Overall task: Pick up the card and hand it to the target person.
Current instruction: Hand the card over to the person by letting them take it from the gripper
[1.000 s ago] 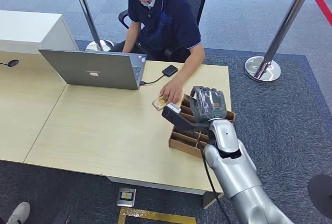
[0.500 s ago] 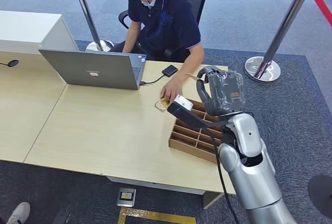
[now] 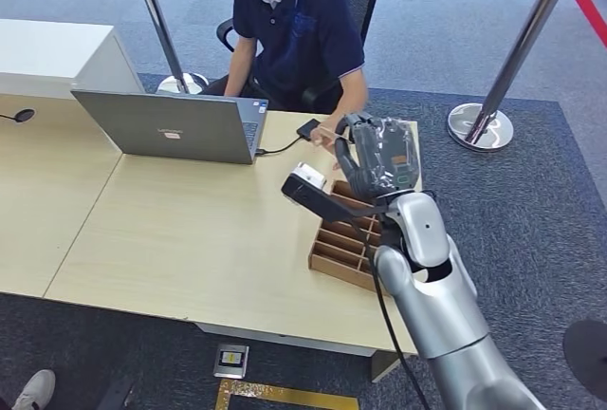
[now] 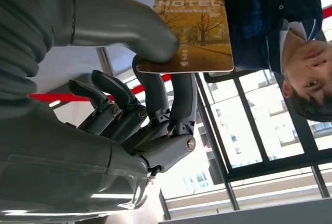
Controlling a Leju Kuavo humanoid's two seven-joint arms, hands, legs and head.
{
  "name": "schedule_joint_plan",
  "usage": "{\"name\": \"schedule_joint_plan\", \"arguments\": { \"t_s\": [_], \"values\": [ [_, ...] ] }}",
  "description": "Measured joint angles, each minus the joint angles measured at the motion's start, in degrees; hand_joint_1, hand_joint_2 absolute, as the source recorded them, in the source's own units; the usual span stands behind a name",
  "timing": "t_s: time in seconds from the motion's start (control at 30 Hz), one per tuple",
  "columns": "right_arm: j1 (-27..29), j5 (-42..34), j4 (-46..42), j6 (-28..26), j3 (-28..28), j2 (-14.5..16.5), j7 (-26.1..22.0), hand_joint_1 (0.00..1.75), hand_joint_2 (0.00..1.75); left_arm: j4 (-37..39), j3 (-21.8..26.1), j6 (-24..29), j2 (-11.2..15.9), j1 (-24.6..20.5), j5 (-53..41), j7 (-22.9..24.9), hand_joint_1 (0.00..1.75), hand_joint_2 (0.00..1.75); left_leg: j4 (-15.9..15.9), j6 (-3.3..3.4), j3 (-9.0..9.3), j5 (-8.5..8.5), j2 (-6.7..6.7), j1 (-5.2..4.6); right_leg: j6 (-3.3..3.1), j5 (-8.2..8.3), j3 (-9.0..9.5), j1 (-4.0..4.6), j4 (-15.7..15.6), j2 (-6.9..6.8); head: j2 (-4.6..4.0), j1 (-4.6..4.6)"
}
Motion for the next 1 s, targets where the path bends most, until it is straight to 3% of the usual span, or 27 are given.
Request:
{"name": "schedule_joint_plan", "arguments": {
  "t_s": [0.2, 0.4, 0.73, 0.87, 1.0],
  "values": [
    [-4.2, 6.4, 11.6, -2.2, 3.9, 2.3, -0.1, 1.75, 1.75, 0.1, -0.4, -0.3, -0.1, -0.5, -0.5, 1.0, 0.00, 0.00, 0.0, 0.00, 0.00, 0.01, 0.00, 0.01, -0.01, 0.00, 0.00, 0.00, 0.0, 0.00, 0.00, 0.01],
    [-7.0, 5.3, 19.5, -3.8, 5.3, 4.3, -0.6, 1.75, 1.75, 0.3, -0.4, 0.1, -0.2, -0.4, 0.0, 1.0, 0.00, 0.00, 0.0, 0.01, -0.02, 0.01, 0.00, 0.01, 0.00, 0.00, 0.00, 0.00, 0.0, 0.00, 0.00, 0.00],
    [-9.0, 3.9, 25.3, -5.5, 5.9, 6.1, 0.1, 1.74, 1.75, 0.3, -0.4, 0.3, -0.1, -0.3, 0.0, 0.9, 0.00, 0.00, 0.0, 0.01, -0.04, 0.01, 0.00, 0.01, 0.00, 0.00, -0.02, 0.00, 0.0, 0.00, 0.00, 0.00],
    [-9.1, 2.4, 25.9, -6.0, 6.0, 6.2, 0.9, 0.02, 1.75, 0.3, -0.4, 0.3, -0.1, -0.3, 0.0, 0.9, 0.00, 0.00, 0.0, 0.01, -0.04, 0.01, 0.00, 0.01, 0.00, 0.00, -0.04, 0.00, 0.0, 0.00, 0.00, 0.00],
    [-8.7, -1.9, 25.0, -9.0, 5.1, 6.0, 1.1, 0.00, 1.75, 0.3, -0.4, 0.4, -0.1, -0.4, 0.0, 0.8, 0.00, 0.00, 0.0, 0.01, -0.04, 0.01, 0.00, 0.01, 0.00, 0.00, -0.05, 0.00, 0.0, 0.00, 0.00, 0.00]
  ]
}}
